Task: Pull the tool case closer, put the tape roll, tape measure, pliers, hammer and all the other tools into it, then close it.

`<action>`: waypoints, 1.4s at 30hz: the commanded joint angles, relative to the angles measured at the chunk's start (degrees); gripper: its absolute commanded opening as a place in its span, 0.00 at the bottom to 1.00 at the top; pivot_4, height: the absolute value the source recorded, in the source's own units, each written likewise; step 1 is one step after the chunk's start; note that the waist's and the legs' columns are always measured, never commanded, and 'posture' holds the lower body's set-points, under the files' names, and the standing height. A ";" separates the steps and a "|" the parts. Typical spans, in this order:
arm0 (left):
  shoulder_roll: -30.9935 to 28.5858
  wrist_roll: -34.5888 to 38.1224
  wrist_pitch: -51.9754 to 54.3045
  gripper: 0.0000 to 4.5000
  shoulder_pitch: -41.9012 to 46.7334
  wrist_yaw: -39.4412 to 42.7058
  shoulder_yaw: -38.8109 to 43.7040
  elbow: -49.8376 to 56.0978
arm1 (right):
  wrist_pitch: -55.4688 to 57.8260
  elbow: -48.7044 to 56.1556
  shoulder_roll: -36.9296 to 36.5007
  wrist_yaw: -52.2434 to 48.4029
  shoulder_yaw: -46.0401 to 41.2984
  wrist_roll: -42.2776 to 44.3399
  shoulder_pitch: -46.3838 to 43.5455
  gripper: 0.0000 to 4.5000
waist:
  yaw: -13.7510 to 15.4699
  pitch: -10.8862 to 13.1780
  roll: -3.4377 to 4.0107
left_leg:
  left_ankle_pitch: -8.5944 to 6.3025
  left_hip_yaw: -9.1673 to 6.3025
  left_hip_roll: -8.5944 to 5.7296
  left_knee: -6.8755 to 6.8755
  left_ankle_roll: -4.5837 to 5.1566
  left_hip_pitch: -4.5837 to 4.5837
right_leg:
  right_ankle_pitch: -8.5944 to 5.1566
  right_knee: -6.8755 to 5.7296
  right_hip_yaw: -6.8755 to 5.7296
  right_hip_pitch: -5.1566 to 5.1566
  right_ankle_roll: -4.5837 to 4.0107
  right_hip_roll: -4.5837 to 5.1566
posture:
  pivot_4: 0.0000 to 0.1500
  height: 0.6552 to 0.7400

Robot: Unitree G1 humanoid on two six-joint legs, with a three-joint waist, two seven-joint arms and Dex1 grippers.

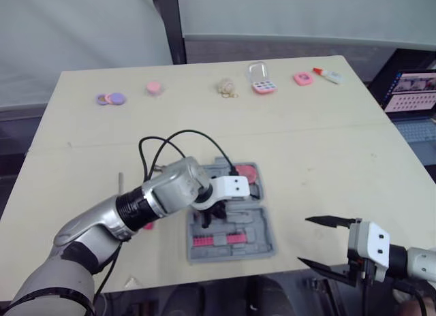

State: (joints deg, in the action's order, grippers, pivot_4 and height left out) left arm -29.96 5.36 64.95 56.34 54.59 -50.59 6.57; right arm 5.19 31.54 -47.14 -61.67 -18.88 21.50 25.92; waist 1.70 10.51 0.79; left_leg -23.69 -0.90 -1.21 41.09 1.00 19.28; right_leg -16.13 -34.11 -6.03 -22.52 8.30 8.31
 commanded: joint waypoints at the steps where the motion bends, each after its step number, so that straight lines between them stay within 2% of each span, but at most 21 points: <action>1: -0.01 -0.88 0.11 0.02 1.38 0.48 0.26 0.45 | 0.00 1.94 -0.15 0.59 -1.78 0.59 0.43 1.00 | -0.01 0.00 0.00 | 0.00 0.00 0.00 0.00 0.00 0.00 | 0.00 0.00 0.00 0.00 0.00 0.00 | 1.00 1.00; 22: -0.61 -0.86 2.61 0.02 2.43 1.33 -1.13 0.77 | 0.23 1.43 -0.12 0.70 -1.59 0.63 -0.53 1.00 | 0.03 0.00 0.00 | 0.00 0.00 0.00 0.02 0.00 0.00 | 0.00 -0.03 0.00 0.00 0.00 0.00 | 1.00 1.00; 30: -1.26 3.49 8.52 0.87 3.70 3.14 2.86 4.05 | 0.28 1.65 0.03 0.90 -1.58 0.56 -0.29 1.00 | 0.00 0.00 0.00 | 0.00 -0.01 0.00 0.04 0.00 0.00 | 0.00 -0.06 0.01 0.00 0.00 0.00 | 1.00 1.00; 36: -3.47 10.04 15.17 0.87 3.01 3.50 10.22 9.00 | 0.13 1.41 0.10 0.99 -1.24 0.58 -0.62 1.00 | -0.06 0.00 0.00 | 0.00 -0.04 0.01 0.03 0.00 -0.01 | 0.00 -0.07 0.02 -0.01 0.00 0.00 | 1.00 1.00; 39: -3.67 11.90 15.43 0.69 -0.36 1.10 16.03 9.59 | 0.15 1.30 0.13 1.28 -0.63 0.40 -1.17 1.00 | -0.11 0.00 0.00 | 0.00 -0.05 0.00 0.04 0.00 -0.01 | 0.00 -0.07 0.03 -0.01 0.00 0.02 | 1.00 1.00; 42: -4.91 12.99 13.18 0.37 -3.60 -0.04 18.99 10.85 | 0.25 1.33 0.13 1.51 -0.32 0.38 -1.48 1.00 | -0.22 0.00 0.00 | 0.00 -0.05 0.02 0.03 0.00 -0.04 | 0.00 -0.08 0.02 -0.01 0.00 0.02 | 1.00 1.00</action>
State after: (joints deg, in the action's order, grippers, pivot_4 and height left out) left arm -34.48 17.41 79.15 53.40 55.16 -34.13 15.47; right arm 5.57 31.51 -47.06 -60.59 -18.69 21.48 24.52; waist 1.48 10.51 0.80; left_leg -23.69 -0.95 -1.19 41.12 1.01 19.24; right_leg -16.13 -34.19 -6.00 -22.54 8.30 8.33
